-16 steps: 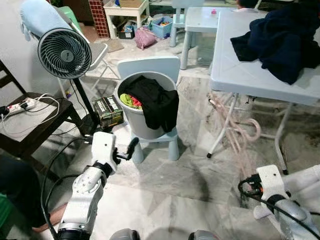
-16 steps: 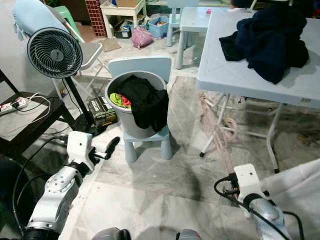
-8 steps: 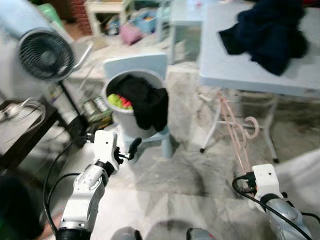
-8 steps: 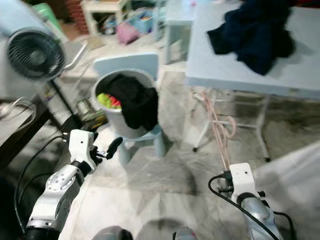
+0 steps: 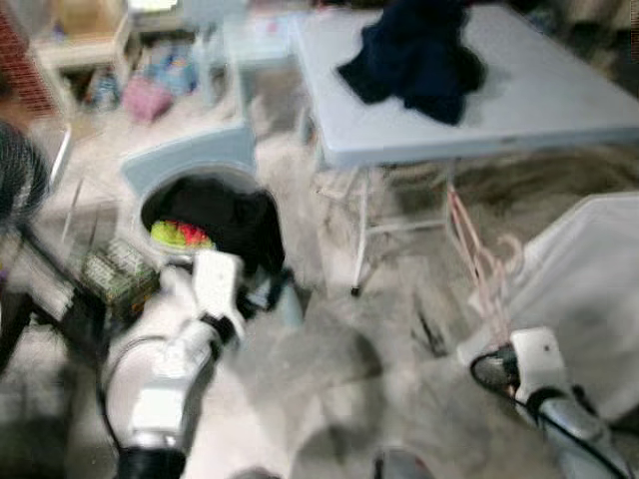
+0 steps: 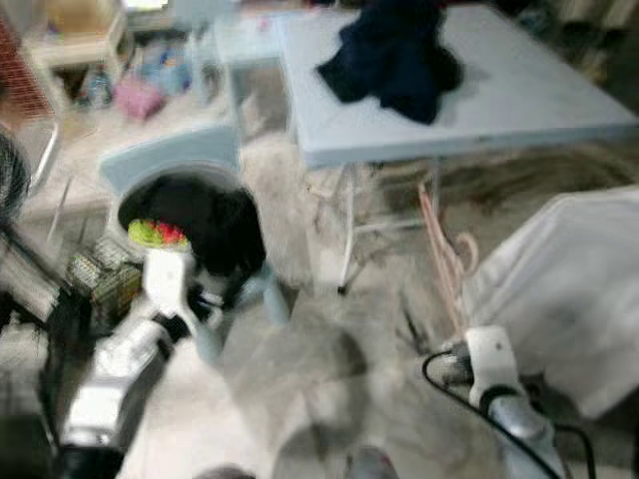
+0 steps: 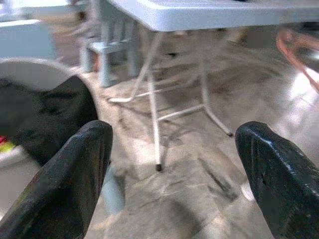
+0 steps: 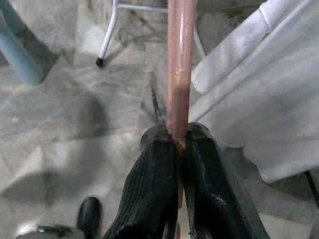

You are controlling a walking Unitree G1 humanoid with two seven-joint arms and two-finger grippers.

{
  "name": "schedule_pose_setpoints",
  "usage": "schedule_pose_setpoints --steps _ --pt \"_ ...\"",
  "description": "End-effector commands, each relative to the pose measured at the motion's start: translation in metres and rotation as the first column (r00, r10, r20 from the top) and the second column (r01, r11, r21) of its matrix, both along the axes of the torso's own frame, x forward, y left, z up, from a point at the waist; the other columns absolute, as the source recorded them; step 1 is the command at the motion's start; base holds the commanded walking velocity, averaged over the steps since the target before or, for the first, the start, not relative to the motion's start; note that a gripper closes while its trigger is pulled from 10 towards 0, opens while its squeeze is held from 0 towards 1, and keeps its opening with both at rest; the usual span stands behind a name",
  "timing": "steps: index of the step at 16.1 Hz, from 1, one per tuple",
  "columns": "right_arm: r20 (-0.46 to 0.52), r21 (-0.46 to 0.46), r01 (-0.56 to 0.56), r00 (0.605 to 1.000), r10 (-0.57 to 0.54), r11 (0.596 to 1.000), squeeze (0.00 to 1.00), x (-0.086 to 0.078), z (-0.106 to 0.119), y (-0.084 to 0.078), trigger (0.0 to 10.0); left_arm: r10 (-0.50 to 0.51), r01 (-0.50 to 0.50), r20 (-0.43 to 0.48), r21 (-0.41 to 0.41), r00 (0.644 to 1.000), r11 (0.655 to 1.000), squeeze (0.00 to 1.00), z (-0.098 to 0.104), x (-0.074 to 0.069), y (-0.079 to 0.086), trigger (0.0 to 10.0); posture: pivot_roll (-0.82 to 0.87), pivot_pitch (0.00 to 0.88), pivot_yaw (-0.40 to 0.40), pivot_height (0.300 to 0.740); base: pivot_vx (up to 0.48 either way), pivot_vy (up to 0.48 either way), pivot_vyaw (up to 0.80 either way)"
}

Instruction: Hang hanger

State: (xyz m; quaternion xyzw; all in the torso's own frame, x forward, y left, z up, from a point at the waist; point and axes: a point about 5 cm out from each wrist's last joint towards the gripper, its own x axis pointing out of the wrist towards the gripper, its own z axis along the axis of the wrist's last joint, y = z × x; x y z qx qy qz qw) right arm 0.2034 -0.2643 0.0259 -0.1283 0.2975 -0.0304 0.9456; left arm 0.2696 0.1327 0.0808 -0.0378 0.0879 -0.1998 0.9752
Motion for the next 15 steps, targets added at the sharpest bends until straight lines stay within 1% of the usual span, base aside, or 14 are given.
schedule_pose_setpoints --steps 1,3,5,6,9,12,15 --pt "0.017 0.018 -0.018 1.0 0.017 1.0 0.0 0.0032 0.0024 0.0068 10.0 0.031 -0.031 -0.005 0.022 1.0 0.999 0.0 -0.0004 -0.0005 0.0131 10.0 -0.09 0.034 0.05 0.74 0.0 0.472 -0.51" --pt "0.019 0.019 -0.016 1.0 0.016 1.0 0.0 0.0042 0.0032 0.007 10.0 0.02 -0.02 -0.015 0.007 1.0 1.0 0.0 -0.0009 -0.0001 0.0116 10.0 -0.09 0.032 0.05 0.74 0.0 0.472 -0.52" --pt "0.02 0.021 -0.016 1.0 0.015 1.0 0.0 0.0054 0.0034 0.0076 10.0 0.02 -0.02 -0.004 0.01 1.0 1.0 0.0 -0.0001 0.0011 0.0115 10.0 -0.09 0.028 0.049 0.74 0.0 0.472 -0.5" --pt "0.022 0.024 -0.015 1.0 0.015 1.0 0.0 0.0057 0.0034 0.008 10.0 0.023 -0.023 0.01 0.011 1.0 1.0 0.0 0.0009 0.0012 0.0119 10.0 -0.09 0.028 0.049 0.74 0.0 0.0 0.0" --pt "0.028 0.028 -0.011 1.0 0.01 1.0 0.0 0.0072 0.0041 0.009 10.0 0.007 -0.007 0.014 -0.037 1.0 0.999 0.0 0.003 -0.0003 0.0118 10.0 -0.1 0.028 0.046 0.74 0.0 0.0 0.0" --pt "0.031 0.029 -0.008 1.0 0.007 1.0 0.0 0.0089 0.0051 0.0086 10.0 -0.007 0.008 0.021 -0.051 1.0 0.999 0.0 0.005 -0.0002 0.0104 10.0 -0.1 0.029 0.045 0.74 0.361 0.0 0.0" --pt "0.026 0.03 -0.012 1.0 0.011 0.999 0.0 0.009 0.0047 0.0097 10.0 -0.014 0.015 0.023 -0.058 1.0 0.998 0.0 0.0051 -0.0006 0.0099 10.0 -0.1 0.03 0.045 0.74 0.449 0.0 -0.51"
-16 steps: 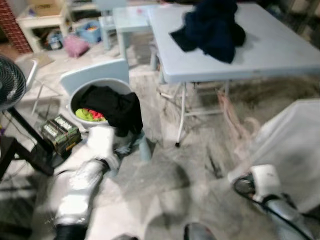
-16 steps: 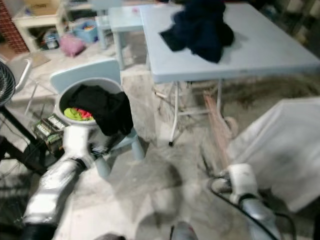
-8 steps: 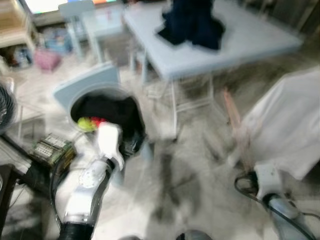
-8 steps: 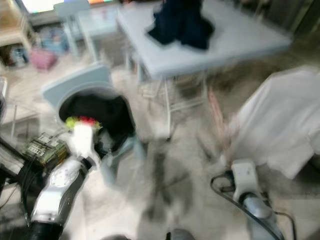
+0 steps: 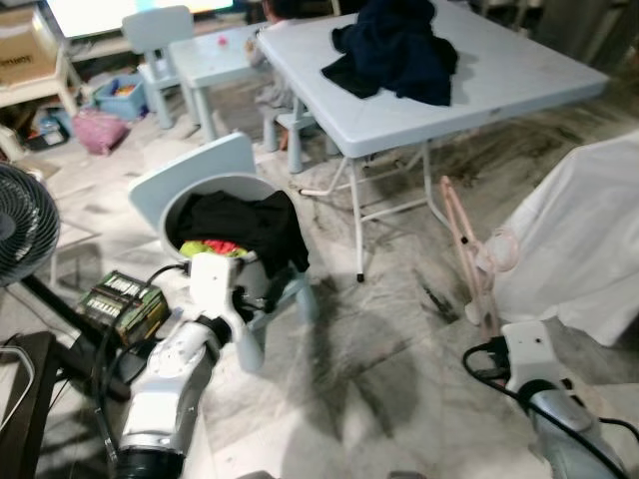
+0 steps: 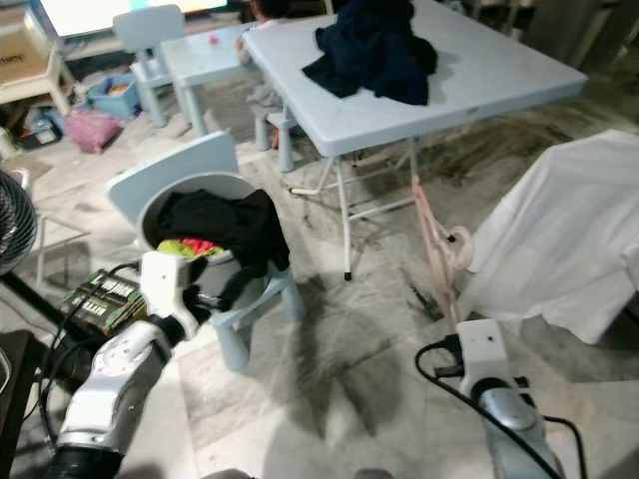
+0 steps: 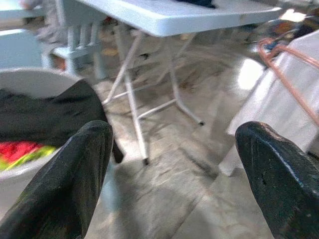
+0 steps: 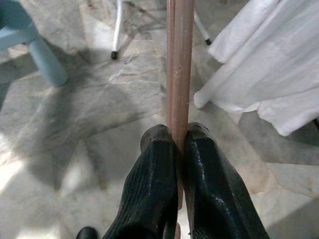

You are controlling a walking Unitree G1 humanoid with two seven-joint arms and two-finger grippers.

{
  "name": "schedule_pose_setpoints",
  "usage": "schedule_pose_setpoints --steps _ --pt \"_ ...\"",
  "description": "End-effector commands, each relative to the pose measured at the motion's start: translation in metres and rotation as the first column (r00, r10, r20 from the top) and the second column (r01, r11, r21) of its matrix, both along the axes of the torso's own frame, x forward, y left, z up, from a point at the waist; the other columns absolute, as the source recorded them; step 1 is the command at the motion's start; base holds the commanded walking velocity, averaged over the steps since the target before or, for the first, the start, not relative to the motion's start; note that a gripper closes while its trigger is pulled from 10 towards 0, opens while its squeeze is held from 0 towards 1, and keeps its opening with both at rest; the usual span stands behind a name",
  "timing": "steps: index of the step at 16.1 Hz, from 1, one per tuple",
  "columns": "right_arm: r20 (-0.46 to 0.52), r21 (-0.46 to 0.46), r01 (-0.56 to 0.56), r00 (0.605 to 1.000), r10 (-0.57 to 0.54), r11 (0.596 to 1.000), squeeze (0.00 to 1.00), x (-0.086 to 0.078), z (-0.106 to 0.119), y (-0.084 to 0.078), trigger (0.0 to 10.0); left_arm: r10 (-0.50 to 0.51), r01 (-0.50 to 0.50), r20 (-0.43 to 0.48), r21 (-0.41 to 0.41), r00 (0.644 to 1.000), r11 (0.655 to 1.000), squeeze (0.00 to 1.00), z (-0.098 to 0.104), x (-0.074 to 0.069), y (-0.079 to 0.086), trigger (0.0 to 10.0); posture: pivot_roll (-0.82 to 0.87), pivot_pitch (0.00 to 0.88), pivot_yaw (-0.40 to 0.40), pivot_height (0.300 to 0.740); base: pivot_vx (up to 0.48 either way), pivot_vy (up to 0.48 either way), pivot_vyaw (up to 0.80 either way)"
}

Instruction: Hang hanger

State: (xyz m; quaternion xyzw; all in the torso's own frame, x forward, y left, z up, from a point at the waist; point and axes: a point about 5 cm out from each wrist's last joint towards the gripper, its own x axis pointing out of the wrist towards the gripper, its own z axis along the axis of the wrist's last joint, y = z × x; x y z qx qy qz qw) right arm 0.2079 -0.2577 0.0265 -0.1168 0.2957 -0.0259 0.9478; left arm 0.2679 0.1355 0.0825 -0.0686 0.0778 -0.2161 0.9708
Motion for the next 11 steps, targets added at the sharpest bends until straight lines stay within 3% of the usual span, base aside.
schedule_pose_setpoints --steps 1,5,11 --pt "0.022 0.005 -0.01 1.0 0.01 1.0 0.0 0.0047 0.0041 0.0032 10.0 0.012 -0.012 0.015 0.007 1.0 1.0 0.0 0.0035 0.0011 0.0071 10.0 -0.1 0.03 0.045 0.74 0.458 0.0 -0.54" --pt "0.025 0.006 -0.011 1.0 0.01 1.0 0.0 0.0057 0.0046 0.0041 10.0 0.003 -0.003 0.013 0.002 1.0 1.0 0.0 0.0036 0.0007 0.0055 10.0 -0.1 0.032 0.047 0.74 0.455 0.0 -0.53" --pt "0.018 0.013 -0.016 1.0 0.015 1.0 0.0 0.0072 0.0029 0.008 10.0 -0.008 0.008 0.001 0.008 1.0 1.0 0.0 0.002 0.0002 0.0045 10.0 -0.09 0.032 0.047 0.74 0.45 0.0 -0.78"
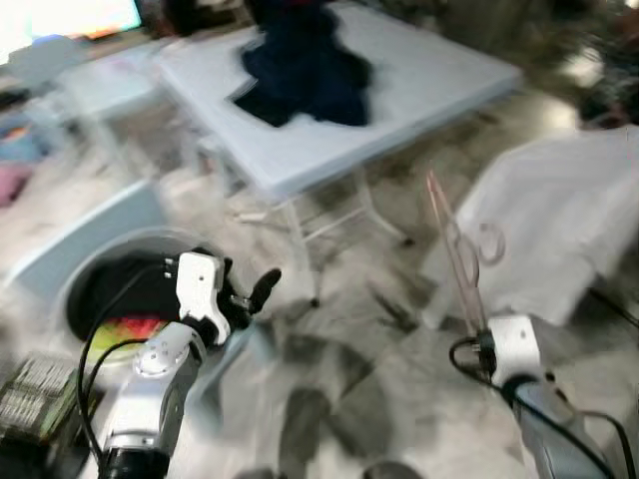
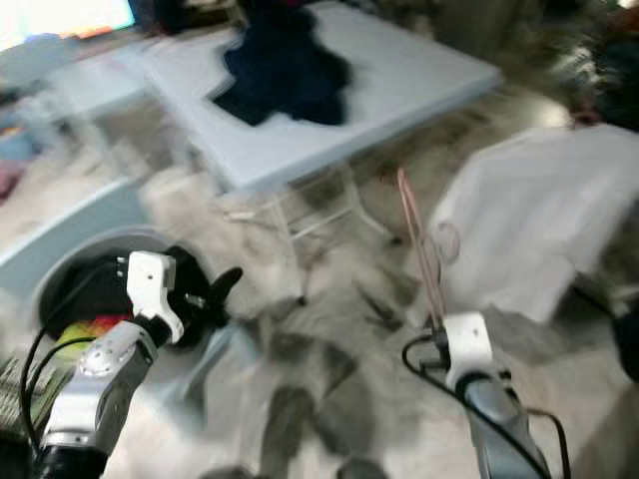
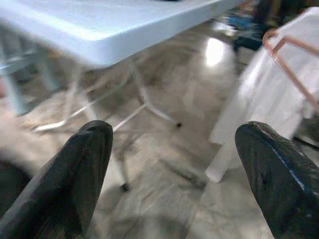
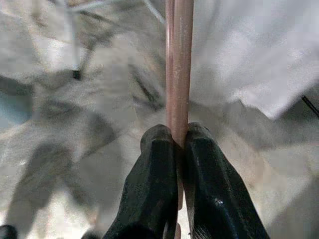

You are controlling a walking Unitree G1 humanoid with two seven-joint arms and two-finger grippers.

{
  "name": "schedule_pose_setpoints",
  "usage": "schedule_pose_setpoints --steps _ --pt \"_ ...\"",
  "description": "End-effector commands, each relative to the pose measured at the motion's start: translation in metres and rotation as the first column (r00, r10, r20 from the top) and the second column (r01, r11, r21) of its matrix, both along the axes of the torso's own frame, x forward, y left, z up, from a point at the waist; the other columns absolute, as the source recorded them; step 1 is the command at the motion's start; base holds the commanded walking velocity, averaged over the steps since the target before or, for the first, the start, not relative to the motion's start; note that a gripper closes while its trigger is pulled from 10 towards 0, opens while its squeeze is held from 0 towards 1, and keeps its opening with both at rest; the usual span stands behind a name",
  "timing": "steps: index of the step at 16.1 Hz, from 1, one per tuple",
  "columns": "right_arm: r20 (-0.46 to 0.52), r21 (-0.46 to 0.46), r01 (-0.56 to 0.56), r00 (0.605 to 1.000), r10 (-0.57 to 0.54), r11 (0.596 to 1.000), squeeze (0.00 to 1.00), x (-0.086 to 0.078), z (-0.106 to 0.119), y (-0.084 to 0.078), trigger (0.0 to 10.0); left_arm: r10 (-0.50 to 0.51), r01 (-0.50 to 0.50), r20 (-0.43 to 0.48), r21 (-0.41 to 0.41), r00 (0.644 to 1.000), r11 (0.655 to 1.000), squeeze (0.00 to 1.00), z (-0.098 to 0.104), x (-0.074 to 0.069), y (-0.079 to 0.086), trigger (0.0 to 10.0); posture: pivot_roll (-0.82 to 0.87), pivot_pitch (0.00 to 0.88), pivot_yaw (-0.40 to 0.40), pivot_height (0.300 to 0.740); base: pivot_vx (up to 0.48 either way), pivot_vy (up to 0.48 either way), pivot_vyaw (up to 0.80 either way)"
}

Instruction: Hang hanger

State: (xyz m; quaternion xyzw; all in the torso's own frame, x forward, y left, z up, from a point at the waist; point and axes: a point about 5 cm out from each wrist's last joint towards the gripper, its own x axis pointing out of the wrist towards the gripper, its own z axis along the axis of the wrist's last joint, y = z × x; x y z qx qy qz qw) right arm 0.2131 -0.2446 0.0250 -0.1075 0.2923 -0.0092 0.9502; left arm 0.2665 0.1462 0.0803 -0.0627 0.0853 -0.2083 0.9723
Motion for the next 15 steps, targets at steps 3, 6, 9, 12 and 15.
schedule_pose_setpoints --steps 3,6,9,12,15 --pt "0.008 -0.007 0.011 1.0 -0.011 1.0 0.0 0.0029 0.003 -0.0031 10.0 -0.032 0.032 0.005 0.003 0.999 0.999 0.0 0.0021 0.0008 -0.0074 10.0 -0.09 0.029 0.048 0.74 0.43 0.0 -0.8" --pt "0.007 0.002 0.012 1.0 -0.012 1.0 0.0 0.0048 0.0022 -0.0006 10.0 -0.036 0.037 -0.022 0.028 0.999 0.999 0.0 -0.0024 0.0 -0.0093 10.0 -0.09 0.024 0.05 0.74 0.0 0.0 -0.8" --pt "0.004 0.007 0.01 1.0 -0.01 1.0 0.0 0.0052 0.0013 0.0006 10.0 -0.052 0.053 -0.02 0.021 0.998 0.998 0.0 -0.0015 -0.0002 -0.0108 10.0 -0.09 0.021 0.052 0.74 0.0 0.0 -0.8" --pt "0.004 0.01 0.013 1.0 -0.013 1.0 0.0 0.0057 0.0009 0.0012 10.0 -0.051 0.051 -0.017 0.01 0.999 0.999 0.0 0.0004 0.0007 -0.0105 10.0 -0.09 0.022 0.053 0.74 0.0 0.0 -0.8" --pt "0.004 0.012 0.015 1.0 -0.015 1.0 0.0 0.0055 0.0008 0.0016 10.0 -0.057 0.057 -0.026 0.002 0.998 0.998 0.0 0.0 0.0008 -0.0109 10.0 -0.09 0.025 0.058 0.74 0.0 0.48 -0.8"
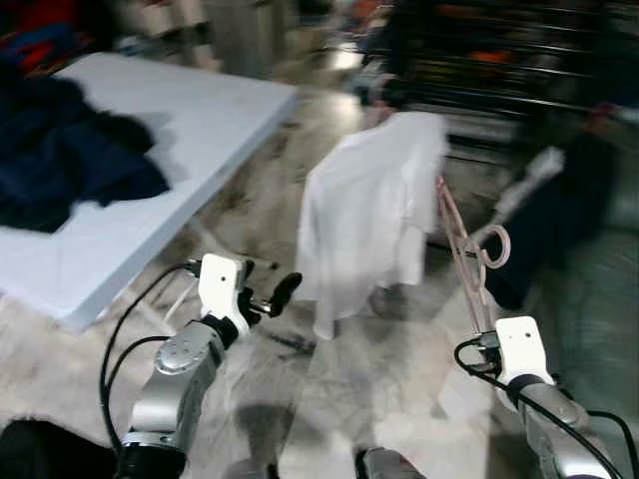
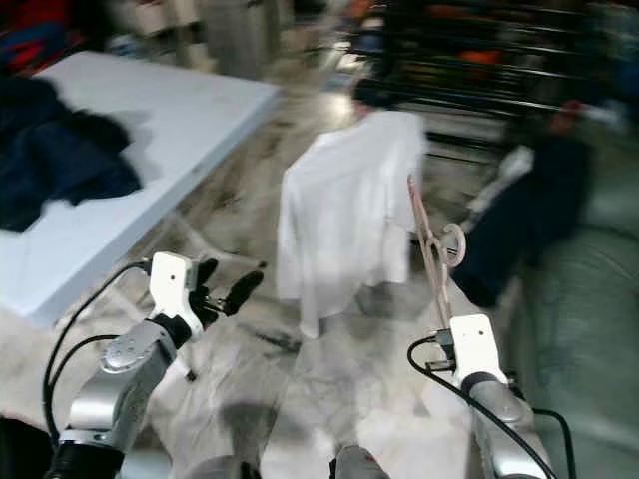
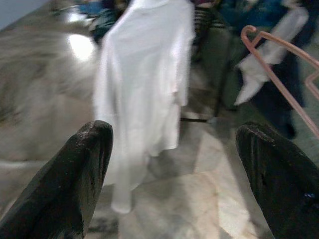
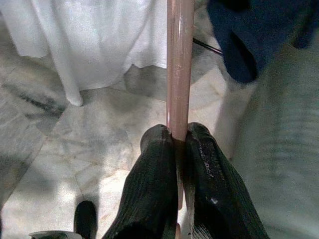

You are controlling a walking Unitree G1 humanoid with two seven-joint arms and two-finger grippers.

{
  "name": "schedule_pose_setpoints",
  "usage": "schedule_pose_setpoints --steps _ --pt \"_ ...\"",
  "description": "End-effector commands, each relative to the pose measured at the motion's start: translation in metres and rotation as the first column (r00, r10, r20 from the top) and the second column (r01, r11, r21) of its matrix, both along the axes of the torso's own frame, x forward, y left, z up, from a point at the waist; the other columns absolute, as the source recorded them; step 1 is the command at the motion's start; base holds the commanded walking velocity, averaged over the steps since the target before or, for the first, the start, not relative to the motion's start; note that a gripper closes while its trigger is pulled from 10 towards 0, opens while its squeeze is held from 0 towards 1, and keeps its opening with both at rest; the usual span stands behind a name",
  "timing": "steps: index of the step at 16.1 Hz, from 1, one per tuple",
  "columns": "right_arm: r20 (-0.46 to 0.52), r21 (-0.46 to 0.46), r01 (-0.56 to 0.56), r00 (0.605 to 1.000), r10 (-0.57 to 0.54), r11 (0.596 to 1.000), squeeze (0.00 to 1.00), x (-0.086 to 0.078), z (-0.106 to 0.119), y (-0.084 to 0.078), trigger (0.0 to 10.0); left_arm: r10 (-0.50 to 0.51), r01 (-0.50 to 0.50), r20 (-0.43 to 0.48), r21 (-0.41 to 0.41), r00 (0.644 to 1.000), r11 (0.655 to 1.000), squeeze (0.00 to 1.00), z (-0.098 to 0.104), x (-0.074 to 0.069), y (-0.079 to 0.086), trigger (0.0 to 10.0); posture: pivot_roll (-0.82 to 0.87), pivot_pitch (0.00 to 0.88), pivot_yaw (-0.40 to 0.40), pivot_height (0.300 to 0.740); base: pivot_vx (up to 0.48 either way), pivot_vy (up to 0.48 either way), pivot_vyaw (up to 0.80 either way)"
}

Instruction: Hang hanger

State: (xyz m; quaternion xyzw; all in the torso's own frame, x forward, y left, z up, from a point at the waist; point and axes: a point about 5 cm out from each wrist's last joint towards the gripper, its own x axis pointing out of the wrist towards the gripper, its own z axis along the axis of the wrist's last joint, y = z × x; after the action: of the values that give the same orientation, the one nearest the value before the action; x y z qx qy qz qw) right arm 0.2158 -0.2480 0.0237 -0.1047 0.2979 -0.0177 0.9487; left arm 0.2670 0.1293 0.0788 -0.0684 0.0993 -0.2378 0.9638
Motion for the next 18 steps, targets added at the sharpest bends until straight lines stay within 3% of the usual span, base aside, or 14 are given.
schedule_pose_setpoints --steps 1,5,7,9,13,18 --pt "0.014 0.013 -0.005 1.0 0.004 1.0 0.0 0.003 0.002 0.006 10.0 0.002 -0.002 0.0 0.014 1.0 1.0 0.0 0.001 0.0 0.006 10.0 -0.09 0.025 0.058 0.74 0.0 0.48 -0.8" --pt "0.018 0.015 -0.006 1.0 0.006 1.0 0.0 0.004 0.003 0.007 10.0 -0.002 0.002 -0.005 0.017 1.0 1.0 0.0 0.001 0.0 0.005 10.0 -0.09 0.026 0.057 0.74 0.0 0.472 -0.78" --pt "0.02 0.016 -0.006 1.0 0.005 1.0 0.0 0.005 0.003 0.007 10.0 -0.006 0.006 -0.003 0.023 1.0 1.0 0.0 0.0 -0.001 0.005 10.0 -0.09 0.026 0.057 0.74 0.0 0.461 0.0" --pt "0.02 0.014 -0.003 1.0 0.003 1.0 0.0 0.006 0.002 0.008 10.0 -0.008 0.007 0.006 0.056 1.0 0.998 0.0 -0.001 -0.002 0.004 10.0 -0.09 0.025 0.057 0.74 0.0 0.0 0.0" --pt "0.024 0.017 0.001 1.0 -0.001 1.0 0.0 0.007 0.001 0.011 10.0 -0.025 0.025 0.018 0.018 1.0 1.0 0.0 0.002 -0.004 0.003 10.0 -0.09 0.025 0.056 0.74 0.0 0.0 0.0" --pt "0.034 0.021 0.018 0.999 -0.018 1.0 0.0 0.013 0.004 0.01 10.0 -0.004 0.003 0.021 0.044 1.0 0.999 0.0 0.0 -0.002 0.007 10.0 -0.09 0.024 0.061 0.74 0.403 0.0 0.0"
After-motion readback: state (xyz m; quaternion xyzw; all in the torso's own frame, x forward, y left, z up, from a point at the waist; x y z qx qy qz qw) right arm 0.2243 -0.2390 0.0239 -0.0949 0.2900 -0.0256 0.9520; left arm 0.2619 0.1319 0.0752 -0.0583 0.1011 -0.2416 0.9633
